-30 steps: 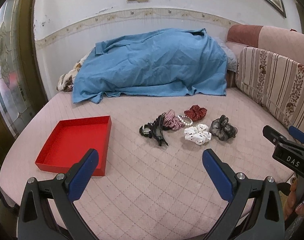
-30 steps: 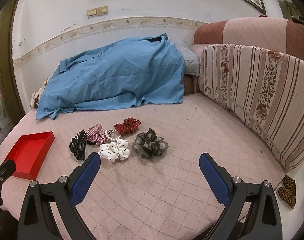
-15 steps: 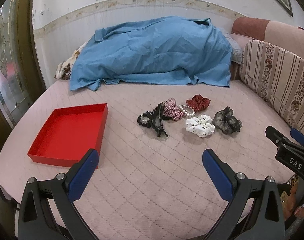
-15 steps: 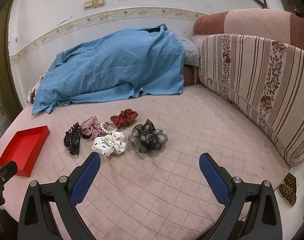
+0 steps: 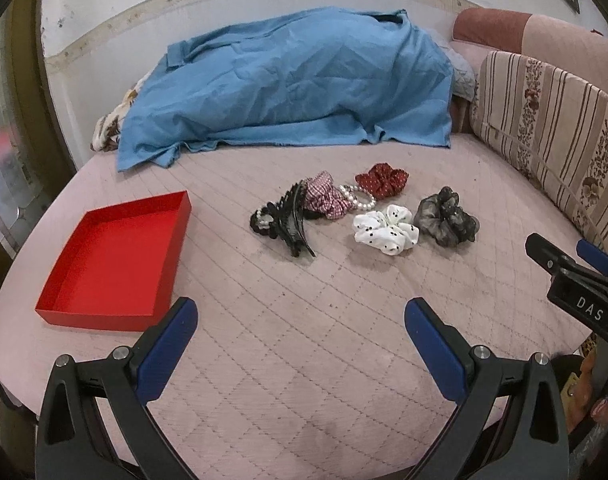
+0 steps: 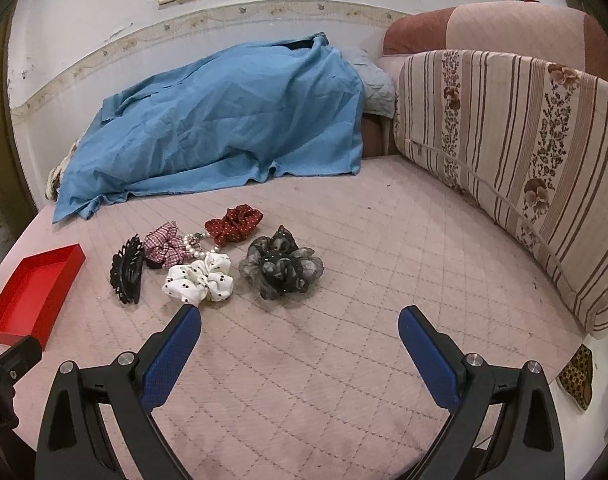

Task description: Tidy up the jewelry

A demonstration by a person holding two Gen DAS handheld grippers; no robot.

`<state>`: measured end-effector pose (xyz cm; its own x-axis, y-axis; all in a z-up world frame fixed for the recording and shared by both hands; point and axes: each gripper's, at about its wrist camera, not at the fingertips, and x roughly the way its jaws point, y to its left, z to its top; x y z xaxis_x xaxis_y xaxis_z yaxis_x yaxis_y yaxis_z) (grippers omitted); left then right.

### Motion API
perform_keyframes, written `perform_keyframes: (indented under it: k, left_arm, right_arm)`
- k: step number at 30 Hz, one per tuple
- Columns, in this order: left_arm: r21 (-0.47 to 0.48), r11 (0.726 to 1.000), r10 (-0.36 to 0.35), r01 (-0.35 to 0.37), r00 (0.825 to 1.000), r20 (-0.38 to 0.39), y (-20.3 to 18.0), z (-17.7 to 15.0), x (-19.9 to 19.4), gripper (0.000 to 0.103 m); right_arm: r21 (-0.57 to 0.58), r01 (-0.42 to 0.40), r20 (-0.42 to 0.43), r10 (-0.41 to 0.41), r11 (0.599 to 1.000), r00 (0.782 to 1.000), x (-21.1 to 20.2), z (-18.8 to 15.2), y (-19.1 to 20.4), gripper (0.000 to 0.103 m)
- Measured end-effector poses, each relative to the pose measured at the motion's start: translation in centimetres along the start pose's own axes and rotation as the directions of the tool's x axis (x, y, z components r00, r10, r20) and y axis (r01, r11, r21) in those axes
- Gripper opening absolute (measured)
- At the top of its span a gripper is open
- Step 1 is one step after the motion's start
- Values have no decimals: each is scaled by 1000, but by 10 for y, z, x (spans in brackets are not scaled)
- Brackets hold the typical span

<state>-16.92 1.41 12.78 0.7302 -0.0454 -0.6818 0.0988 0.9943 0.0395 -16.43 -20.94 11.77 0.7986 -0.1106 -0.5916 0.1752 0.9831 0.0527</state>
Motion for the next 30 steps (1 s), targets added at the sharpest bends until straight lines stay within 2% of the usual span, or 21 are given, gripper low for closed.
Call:
perform_keyframes:
  k: [17,25,30]
  left_arm:
    - [-22,998,-55,54,996,-76,-7,19,42,103]
    - [-19,999,-42,40,997,-69,-12,32,65,103]
    - [-30,997,-75,72,994,-86,-11,37,84,103]
  right_arm:
    - [7,-27,-76,27,1000,997,39,9,-13,101]
    - [-29,-19,-67,17,999,998,56,19,-12,101]
    - [-47,-32,-72,28,998,997,72,23,-12,101]
